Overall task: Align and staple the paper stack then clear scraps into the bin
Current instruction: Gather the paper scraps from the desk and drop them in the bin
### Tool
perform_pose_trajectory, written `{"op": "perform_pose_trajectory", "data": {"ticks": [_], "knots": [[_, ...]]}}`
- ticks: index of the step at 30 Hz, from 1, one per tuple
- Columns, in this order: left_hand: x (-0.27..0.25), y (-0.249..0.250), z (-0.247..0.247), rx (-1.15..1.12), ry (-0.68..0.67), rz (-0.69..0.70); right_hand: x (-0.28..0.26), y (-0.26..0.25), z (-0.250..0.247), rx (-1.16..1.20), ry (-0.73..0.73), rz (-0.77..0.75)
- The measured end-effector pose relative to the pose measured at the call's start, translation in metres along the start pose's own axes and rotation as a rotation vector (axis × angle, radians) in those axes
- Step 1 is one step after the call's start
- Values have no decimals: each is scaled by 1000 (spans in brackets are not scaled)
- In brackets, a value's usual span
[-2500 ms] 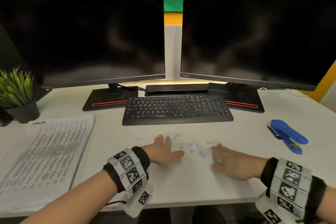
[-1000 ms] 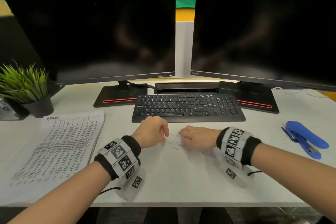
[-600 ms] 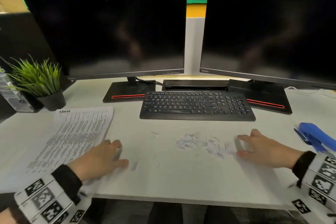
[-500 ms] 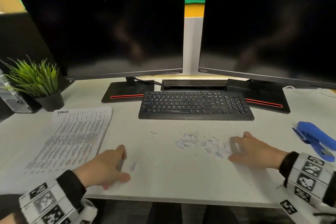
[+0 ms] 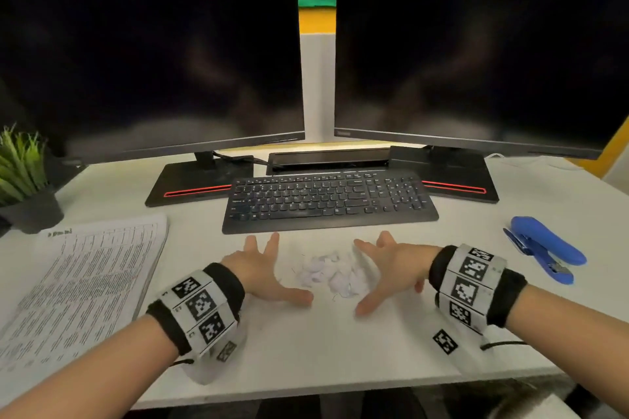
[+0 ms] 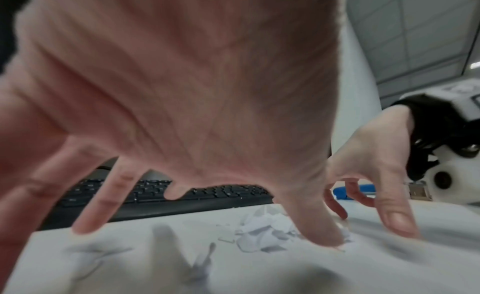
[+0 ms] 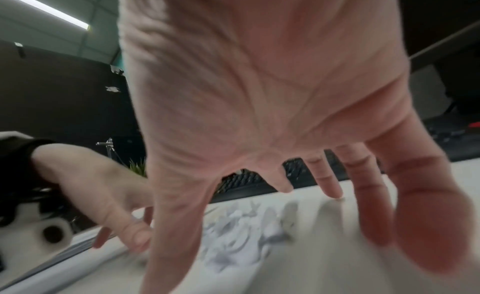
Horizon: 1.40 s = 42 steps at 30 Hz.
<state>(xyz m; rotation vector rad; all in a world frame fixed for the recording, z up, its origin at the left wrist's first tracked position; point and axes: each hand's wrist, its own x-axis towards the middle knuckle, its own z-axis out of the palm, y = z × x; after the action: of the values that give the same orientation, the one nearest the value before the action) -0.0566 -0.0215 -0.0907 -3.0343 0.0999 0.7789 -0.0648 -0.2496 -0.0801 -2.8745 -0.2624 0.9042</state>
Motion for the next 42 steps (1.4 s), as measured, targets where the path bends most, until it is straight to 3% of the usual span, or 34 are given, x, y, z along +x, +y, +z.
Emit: {"op": "perform_pose_trajectory", "data": {"ticks": [8,16,23,29,35,39,42], "knots": [[16,43,-13,-111,-33,262,22,-27,6,121,160,-118],[33,55,-17,-289,20,374,36,-21,7,122,399,-165],[47,64,-19,-335,60,365,41,-17,0,229,422,-115],[53,71,-30,-429,71,380,42,14,-7,654,477,-34],[53,86,-43,-586,173,424,35,48,2,1260,536,-2],[53,112,-47,-830,238,426,20,69,7,1671,579,13],[49,138,-49,-1082,200,436,1,91,4,1865,628,0]]}}
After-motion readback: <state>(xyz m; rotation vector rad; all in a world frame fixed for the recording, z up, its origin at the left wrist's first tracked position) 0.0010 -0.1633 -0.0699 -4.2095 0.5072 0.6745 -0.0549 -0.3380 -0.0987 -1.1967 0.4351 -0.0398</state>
